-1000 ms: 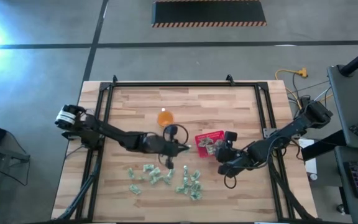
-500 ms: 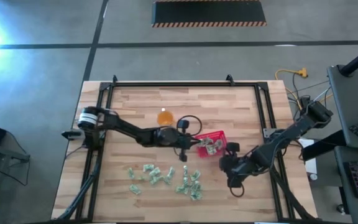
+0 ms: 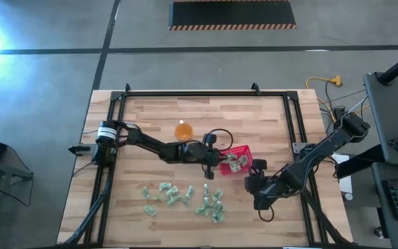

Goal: Pick and place Stevia / Truvia into bins
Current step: Put the stevia packet into the basket

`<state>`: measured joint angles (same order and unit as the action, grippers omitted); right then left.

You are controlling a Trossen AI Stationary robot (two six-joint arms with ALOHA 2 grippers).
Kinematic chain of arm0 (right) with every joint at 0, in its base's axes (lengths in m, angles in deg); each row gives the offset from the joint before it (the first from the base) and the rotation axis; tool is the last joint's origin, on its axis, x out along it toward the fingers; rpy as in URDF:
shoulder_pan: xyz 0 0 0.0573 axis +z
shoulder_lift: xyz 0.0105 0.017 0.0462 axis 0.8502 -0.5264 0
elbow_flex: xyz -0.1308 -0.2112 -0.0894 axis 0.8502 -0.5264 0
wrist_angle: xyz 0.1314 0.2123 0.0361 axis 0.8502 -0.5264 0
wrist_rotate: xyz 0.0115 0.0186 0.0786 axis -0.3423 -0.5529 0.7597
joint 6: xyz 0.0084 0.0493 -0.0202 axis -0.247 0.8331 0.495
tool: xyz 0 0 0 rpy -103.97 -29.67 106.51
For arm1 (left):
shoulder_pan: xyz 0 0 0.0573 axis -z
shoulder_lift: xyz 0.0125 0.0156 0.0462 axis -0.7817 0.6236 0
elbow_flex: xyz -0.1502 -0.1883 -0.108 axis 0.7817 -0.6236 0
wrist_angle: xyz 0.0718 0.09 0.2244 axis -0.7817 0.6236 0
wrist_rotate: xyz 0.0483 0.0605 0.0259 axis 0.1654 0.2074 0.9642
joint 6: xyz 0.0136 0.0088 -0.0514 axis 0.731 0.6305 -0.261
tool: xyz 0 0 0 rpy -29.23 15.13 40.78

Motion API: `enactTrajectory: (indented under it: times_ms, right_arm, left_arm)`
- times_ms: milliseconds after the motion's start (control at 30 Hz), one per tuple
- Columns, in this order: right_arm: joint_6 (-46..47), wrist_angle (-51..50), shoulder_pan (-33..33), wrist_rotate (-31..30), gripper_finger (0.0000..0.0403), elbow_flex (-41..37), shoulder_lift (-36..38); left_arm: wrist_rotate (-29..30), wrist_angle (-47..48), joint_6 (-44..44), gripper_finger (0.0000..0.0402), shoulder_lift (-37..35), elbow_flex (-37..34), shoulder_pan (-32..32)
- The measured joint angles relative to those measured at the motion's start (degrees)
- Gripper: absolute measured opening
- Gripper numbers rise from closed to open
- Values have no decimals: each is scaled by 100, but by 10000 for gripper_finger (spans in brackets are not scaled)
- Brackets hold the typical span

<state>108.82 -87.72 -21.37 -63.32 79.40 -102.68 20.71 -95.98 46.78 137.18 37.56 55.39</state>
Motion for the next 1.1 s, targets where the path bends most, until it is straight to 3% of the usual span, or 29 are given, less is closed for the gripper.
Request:
enactTrajectory:
  times_ms: [233,367,467,667,833,1100]
  right_arm:
    - [-25,189,0,-557,59,-42,-9]
    - [-647,1141,-2,-713,60,-205,-39]
    - [-1459,2106,0,-661,63,-338,-150]
    - [-2639,3538,-110,31,63,-507,-460]
    - [-2807,4033,-301,594,66,-514,-755]
    - [-2730,4648,-699,1545,67,-481,-1418]
  left_arm:
    - [6,55,0,106,-64,32,0]
    - [7,194,-23,144,-246,16,4]
    - [11,910,-49,160,-562,37,53]
    - [4,2530,-478,164,-1308,-13,232]
    - [-1,3652,-886,164,-1856,-138,472]
    - [33,3795,-1550,164,-2489,-787,836]
